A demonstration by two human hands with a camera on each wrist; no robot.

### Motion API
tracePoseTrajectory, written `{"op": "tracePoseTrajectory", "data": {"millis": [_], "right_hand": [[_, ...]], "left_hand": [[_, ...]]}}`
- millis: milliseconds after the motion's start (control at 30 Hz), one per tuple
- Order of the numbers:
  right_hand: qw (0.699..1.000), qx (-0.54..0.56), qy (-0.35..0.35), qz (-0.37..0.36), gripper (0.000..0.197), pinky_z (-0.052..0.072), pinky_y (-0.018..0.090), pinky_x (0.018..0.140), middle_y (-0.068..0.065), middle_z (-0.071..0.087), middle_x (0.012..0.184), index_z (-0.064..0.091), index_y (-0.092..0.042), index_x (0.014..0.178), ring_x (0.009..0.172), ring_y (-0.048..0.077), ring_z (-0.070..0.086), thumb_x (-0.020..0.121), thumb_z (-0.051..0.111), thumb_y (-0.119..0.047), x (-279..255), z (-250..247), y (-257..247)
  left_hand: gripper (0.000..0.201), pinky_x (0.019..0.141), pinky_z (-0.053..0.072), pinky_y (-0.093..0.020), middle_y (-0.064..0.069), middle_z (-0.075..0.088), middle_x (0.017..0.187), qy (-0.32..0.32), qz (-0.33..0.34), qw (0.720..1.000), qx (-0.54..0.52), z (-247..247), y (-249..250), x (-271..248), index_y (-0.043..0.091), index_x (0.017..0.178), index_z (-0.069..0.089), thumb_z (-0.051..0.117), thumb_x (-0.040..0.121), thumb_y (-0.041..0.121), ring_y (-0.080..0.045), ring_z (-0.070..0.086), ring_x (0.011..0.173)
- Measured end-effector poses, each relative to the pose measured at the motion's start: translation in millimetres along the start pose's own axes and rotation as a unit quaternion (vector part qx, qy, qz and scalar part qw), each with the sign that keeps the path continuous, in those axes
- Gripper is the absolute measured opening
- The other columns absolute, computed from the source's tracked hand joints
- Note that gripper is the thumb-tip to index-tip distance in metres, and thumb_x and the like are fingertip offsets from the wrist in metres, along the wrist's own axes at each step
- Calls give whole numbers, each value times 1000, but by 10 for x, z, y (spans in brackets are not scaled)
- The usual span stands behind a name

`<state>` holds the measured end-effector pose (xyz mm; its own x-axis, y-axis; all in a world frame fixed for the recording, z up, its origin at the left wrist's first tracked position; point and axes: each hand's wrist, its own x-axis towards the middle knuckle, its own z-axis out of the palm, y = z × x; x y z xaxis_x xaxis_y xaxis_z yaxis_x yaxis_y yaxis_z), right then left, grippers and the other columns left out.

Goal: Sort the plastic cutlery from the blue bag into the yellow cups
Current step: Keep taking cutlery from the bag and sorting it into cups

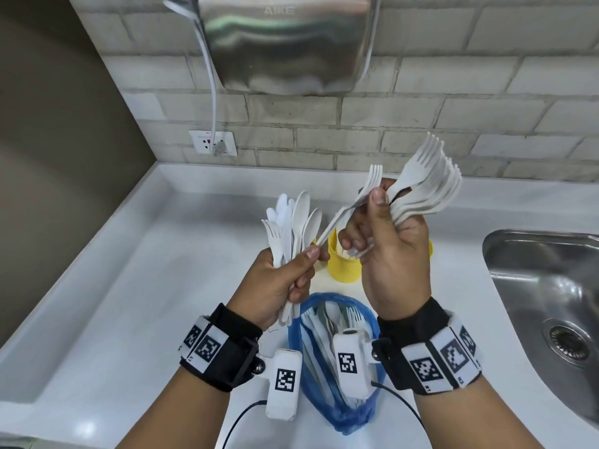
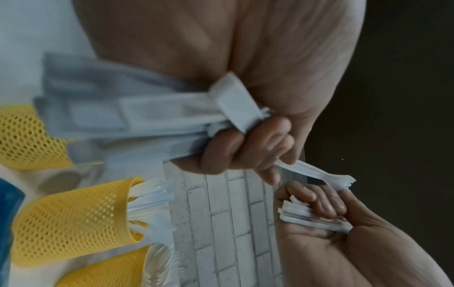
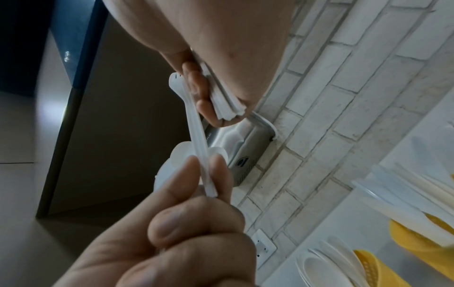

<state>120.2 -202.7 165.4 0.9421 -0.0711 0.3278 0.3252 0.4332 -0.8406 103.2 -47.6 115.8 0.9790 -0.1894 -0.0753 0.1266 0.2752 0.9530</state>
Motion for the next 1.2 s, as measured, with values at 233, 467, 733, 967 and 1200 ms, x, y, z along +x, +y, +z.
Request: {"op": "tracePoseTrajectory", "data": {"millis": [233, 467, 733, 967, 1200], "right_hand": [[992, -120, 13, 30, 16, 45, 25, 57, -17, 56, 58, 63, -6, 96, 54, 6, 51, 92, 70, -20, -91, 33, 107], [988, -100, 71, 89, 30, 39, 26, 48, -7, 44, 47, 50, -8, 83, 41, 14, 40, 94, 75, -21, -21, 24, 150], [990, -90, 39, 102, 29, 44, 19, 48, -7, 58, 51, 67, 5, 92, 47, 6, 55, 102, 61, -22, -33, 35, 75], [977, -155, 144, -8, 30, 52, 26, 75, -2, 68, 79, 68, -6, 94, 78, 14, 67, 100, 55, -33, 54, -56, 69], [971, -201, -45, -119, 13, 47, 26, 64, -15, 63, 76, 61, -24, 96, 65, 7, 59, 105, 52, -21, -174, 56, -64]], "left_hand": [[15, 48, 36, -25, -8, 39, 58, 23, 49, 996, 66, 81, 39, 14, 15, 85, 70, 68, 93, 28, -20, 33, 49], [20, 55, 41, -32, -1, 47, 51, 36, 61, 987, 143, 115, 93, -42, 16, 81, 68, 66, 90, 34, -19, 41, 48], [20, 53, 42, -28, 1, 48, 51, -1, 59, 982, 180, 111, 115, -52, 18, 84, 71, 68, 94, 35, -16, 42, 47], [14, 54, 44, -26, 9, 54, 55, 70, 92, 968, 222, 116, 84, -22, 23, 106, 76, 64, 98, 26, -16, 44, 49], [12, 56, 45, -20, 17, 62, 59, 139, 171, 945, 240, 118, 77, 40, 19, 104, 75, 67, 97, 25, -7, 52, 52]]}}
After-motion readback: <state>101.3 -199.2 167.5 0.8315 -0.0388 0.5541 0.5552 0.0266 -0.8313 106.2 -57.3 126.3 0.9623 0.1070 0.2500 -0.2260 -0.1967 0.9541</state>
